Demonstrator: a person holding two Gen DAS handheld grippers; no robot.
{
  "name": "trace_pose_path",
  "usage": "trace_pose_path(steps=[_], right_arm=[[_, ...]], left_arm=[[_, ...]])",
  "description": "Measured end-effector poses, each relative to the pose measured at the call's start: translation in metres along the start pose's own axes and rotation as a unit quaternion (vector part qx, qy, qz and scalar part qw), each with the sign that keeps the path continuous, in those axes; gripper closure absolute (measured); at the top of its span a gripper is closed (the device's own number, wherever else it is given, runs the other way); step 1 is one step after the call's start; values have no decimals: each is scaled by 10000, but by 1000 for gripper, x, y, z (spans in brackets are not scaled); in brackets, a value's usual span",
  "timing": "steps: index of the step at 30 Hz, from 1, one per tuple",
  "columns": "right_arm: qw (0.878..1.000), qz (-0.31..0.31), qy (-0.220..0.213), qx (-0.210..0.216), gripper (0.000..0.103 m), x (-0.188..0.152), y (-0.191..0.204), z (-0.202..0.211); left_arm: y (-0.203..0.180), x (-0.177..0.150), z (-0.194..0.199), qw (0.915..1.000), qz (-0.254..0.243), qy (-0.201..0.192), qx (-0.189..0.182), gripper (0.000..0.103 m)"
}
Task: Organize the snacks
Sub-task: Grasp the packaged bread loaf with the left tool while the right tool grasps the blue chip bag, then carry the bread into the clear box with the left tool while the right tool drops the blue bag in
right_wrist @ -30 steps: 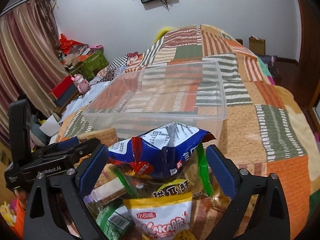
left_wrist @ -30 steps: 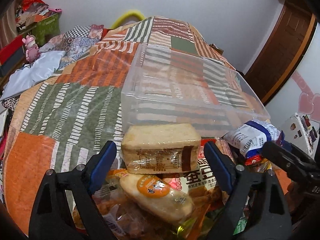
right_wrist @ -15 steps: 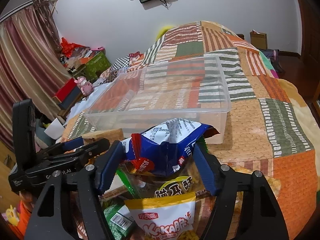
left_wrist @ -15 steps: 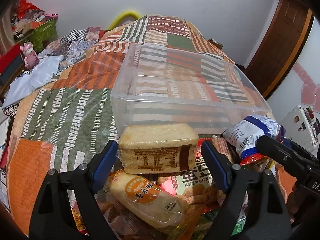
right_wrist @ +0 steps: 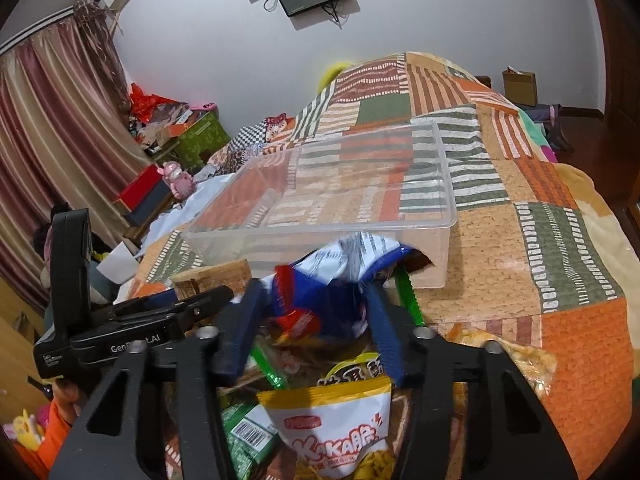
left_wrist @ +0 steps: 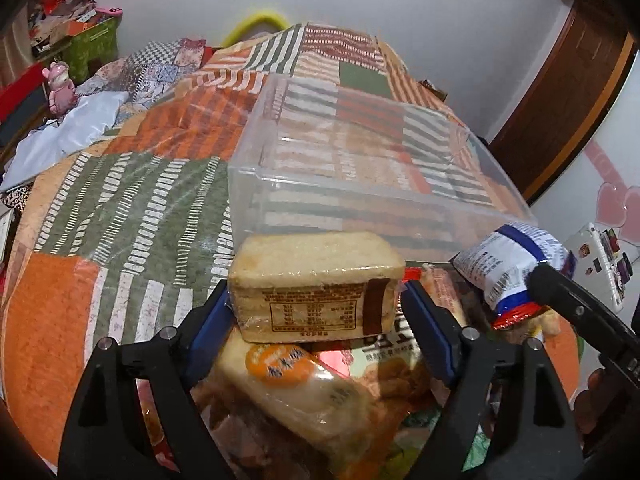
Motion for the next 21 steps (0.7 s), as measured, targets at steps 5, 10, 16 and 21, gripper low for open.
trace_pose_path(steps=[5,10,16,21], right_arm=[[9999,58,-131,-43,58,6,1,9],[9994,102,-323,-51,60,14,4,23],[9983,176,-551,37,62,24,11,38],[9969,316,-723,60,64,35,17,46]], left_arm=[[-5,8,26,9996,-81,-287,7,20],[-13,17,46,9987,-119,-497,-50,20],[-23,29,67,9970,-181,-739,-120,20],[-29,44,78,9950,-286,-948,-100,20]])
Point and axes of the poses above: each gripper's, at about its wrist camera, not at the fingertips, and z roughly against the way its jaws point, y to its left, x to its top, the point moved 10 cm from there along -z, roughly the way its jaws point, and after that the axes turned 6 degrees about -y, right-handed, at the moved point
